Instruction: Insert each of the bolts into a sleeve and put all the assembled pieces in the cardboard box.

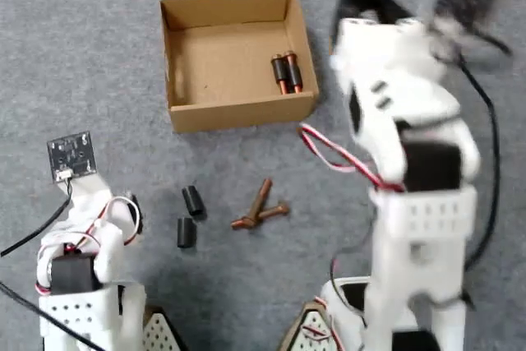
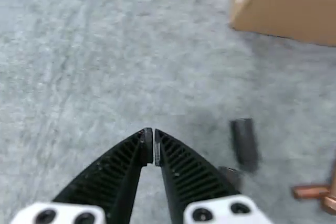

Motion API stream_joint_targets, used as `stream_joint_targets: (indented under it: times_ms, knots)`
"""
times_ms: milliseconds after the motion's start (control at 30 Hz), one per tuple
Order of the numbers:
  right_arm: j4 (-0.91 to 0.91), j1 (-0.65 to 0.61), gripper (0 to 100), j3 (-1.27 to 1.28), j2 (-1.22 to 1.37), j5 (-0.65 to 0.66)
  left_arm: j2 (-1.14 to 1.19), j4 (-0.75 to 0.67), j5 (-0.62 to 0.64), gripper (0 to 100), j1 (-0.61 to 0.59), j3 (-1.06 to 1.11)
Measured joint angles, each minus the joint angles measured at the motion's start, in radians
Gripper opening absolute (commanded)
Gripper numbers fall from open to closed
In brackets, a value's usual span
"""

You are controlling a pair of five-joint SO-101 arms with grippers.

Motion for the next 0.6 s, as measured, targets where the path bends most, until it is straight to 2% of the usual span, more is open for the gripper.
stream_joint_targets:
  times_ms: [267, 600]
  knots:
    - [0.236, -0.06, 0.1, -0.356, 0.388, 0.037, 0.003, -0.259, -0.074, 2, -0.14, 0.227]
    - [0.428, -0.063, 0.1, -0.704, 0.875, 0.104, 0.003, -0.414, -0.075, 2, -0.15, 0.385]
